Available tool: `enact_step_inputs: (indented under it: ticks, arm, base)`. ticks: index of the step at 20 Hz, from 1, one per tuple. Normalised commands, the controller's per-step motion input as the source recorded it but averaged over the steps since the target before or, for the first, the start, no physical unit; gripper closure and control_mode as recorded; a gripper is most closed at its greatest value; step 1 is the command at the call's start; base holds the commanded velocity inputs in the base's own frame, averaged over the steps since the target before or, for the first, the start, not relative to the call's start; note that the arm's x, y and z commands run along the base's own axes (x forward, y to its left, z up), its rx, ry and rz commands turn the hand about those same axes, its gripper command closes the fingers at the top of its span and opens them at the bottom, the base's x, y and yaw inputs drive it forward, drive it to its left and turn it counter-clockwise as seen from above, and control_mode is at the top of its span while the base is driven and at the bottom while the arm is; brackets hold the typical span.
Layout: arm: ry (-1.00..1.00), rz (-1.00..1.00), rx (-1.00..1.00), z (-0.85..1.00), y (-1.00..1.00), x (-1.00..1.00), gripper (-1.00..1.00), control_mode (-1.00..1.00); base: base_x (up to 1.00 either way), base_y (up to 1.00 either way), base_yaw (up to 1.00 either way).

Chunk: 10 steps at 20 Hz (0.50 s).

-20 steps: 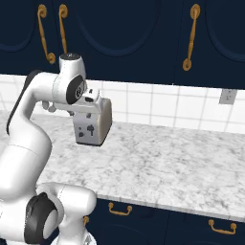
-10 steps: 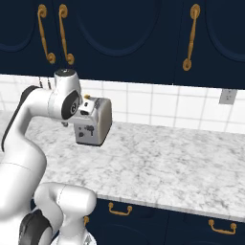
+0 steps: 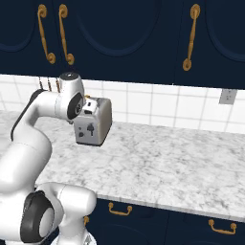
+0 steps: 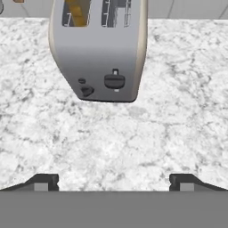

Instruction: Start the toaster. Once the lever pops up, take the bread to the plate on the dining counter.

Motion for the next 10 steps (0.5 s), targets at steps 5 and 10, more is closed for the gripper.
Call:
enact_step_inputs:
  ticks: [5, 10]
  arm:
    - [0.0, -0.02, -0.05, -0.28, 0.09, 0.47, -1.0, -1.0]
    - [0.0, -0.02, -0.04, -0.23, 0.02, 0.26, 1.0, -1.0]
  base:
    - [0.0, 0.0, 0.0]
    - [0.0, 0.0, 0.0]
